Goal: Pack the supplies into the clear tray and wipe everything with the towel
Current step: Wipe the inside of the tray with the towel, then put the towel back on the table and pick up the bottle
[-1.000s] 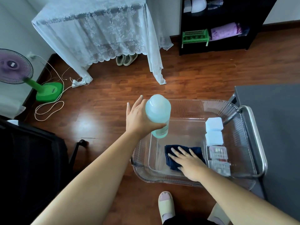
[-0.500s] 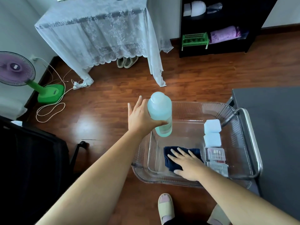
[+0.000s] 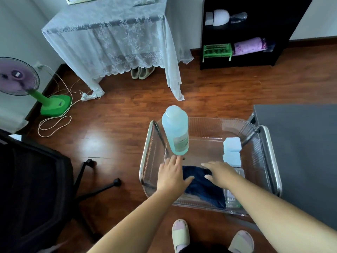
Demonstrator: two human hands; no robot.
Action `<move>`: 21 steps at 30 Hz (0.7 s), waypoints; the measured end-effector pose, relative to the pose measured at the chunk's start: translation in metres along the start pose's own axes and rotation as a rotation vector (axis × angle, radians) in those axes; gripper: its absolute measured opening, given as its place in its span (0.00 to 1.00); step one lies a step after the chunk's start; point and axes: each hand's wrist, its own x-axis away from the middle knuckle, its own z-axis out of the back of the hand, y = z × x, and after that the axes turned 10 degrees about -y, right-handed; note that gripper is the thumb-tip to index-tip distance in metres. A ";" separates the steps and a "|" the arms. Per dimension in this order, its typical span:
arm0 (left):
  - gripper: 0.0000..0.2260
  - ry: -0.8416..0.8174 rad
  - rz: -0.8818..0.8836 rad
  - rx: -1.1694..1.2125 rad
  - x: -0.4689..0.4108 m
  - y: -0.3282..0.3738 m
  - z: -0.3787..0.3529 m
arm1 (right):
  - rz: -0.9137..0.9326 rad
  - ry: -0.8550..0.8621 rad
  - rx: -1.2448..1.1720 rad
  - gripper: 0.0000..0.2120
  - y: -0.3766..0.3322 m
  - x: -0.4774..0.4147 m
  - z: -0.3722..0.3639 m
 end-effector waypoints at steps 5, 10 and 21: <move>0.28 -0.326 0.074 0.015 -0.033 -0.013 -0.035 | -0.057 0.078 0.127 0.20 0.004 -0.013 -0.008; 0.21 -0.328 0.037 -0.083 -0.042 -0.016 -0.049 | -0.108 0.075 0.102 0.08 0.001 -0.014 -0.014; 0.05 -0.392 -0.015 0.264 -0.019 -0.002 0.046 | 0.024 0.058 -0.439 0.09 -0.018 0.038 0.071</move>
